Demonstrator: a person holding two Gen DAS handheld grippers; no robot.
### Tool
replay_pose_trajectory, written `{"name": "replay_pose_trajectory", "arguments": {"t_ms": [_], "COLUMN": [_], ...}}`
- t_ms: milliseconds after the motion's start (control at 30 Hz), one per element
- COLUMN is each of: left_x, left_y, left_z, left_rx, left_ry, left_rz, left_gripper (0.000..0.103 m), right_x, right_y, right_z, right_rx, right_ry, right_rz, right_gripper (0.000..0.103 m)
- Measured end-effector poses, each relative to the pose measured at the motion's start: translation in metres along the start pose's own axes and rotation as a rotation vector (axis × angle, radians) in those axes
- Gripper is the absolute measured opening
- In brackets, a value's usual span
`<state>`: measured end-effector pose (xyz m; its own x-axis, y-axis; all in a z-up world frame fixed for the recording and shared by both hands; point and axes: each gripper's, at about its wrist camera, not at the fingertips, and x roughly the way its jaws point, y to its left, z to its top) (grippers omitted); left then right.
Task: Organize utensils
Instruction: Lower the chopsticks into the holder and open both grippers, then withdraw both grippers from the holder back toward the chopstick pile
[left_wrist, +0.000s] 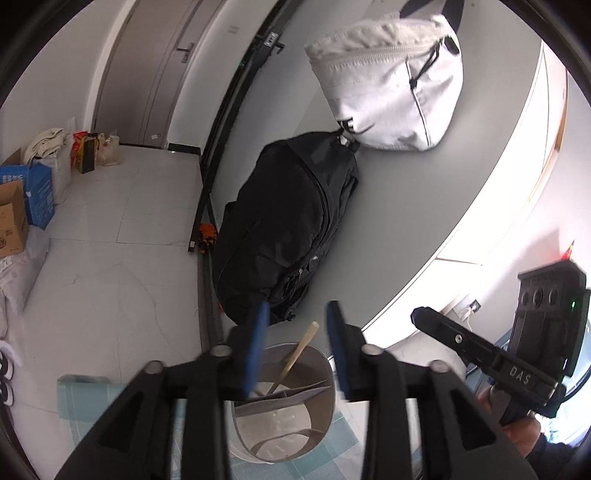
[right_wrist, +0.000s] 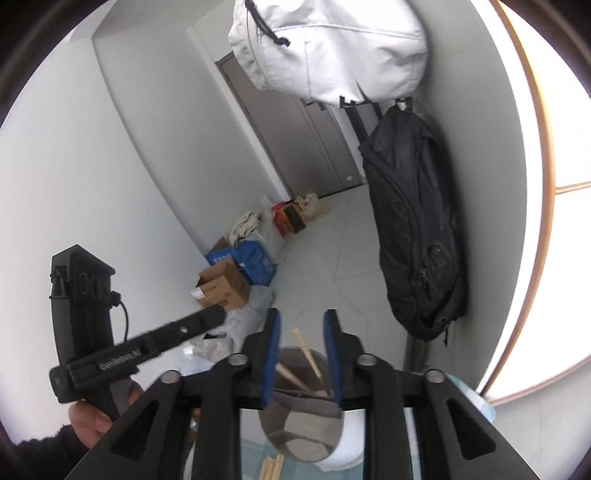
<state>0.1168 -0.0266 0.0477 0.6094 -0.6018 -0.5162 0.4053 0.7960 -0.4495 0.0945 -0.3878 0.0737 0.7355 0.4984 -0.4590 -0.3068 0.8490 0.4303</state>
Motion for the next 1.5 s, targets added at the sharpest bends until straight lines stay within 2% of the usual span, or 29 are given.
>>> {"name": "replay_pose_trajectory", "arguments": {"t_ms": [33, 67, 133, 200, 233, 300, 433, 567, 700, 1167, 1500], "left_x": [-0.006, -0.008, -0.017, -0.026, -0.027, -0.034, -0.051, -0.065, -0.080, -0.107, -0.094], "left_y": [-0.002, -0.004, -0.009, -0.017, -0.019, -0.025, -0.034, -0.041, -0.043, -0.045, -0.002], "left_z": [0.000, 0.001, 0.000, -0.002, -0.002, -0.005, -0.012, -0.018, -0.029, -0.073, -0.117], "left_rx": [-0.003, -0.002, -0.002, 0.000, -0.002, -0.006, -0.012, -0.013, -0.022, 0.013, -0.040], "left_ry": [-0.014, -0.025, -0.039, -0.044, -0.047, -0.060, -0.087, -0.107, -0.136, -0.192, -0.160], "left_rz": [0.011, 0.017, 0.034, 0.062, 0.076, 0.102, 0.146, 0.188, 0.225, 0.309, 0.398], "left_gripper": [0.047, 0.048, 0.051, 0.055, 0.062, 0.068, 0.070, 0.072, 0.081, 0.083, 0.085], "right_x": [-0.005, -0.009, -0.019, -0.029, -0.034, -0.041, -0.056, -0.070, -0.079, -0.085, -0.060], "right_y": [0.001, 0.002, 0.003, 0.008, 0.012, 0.018, 0.030, 0.037, 0.044, 0.074, 0.076], "right_z": [-0.001, -0.002, -0.004, -0.006, -0.008, -0.011, -0.019, -0.030, -0.041, -0.086, -0.132], "right_rx": [0.004, 0.010, 0.024, 0.022, 0.016, 0.009, -0.002, -0.003, -0.001, -0.071, -0.123], "right_ry": [-0.006, -0.014, -0.030, -0.044, -0.050, -0.059, -0.077, -0.085, -0.082, -0.051, 0.030], "right_rz": [-0.002, -0.005, 0.001, 0.004, 0.003, 0.006, 0.015, 0.018, 0.023, 0.043, 0.000], "right_gripper": [0.039, 0.041, 0.054, 0.057, 0.059, 0.065, 0.073, 0.077, 0.083, 0.097, 0.101]}}
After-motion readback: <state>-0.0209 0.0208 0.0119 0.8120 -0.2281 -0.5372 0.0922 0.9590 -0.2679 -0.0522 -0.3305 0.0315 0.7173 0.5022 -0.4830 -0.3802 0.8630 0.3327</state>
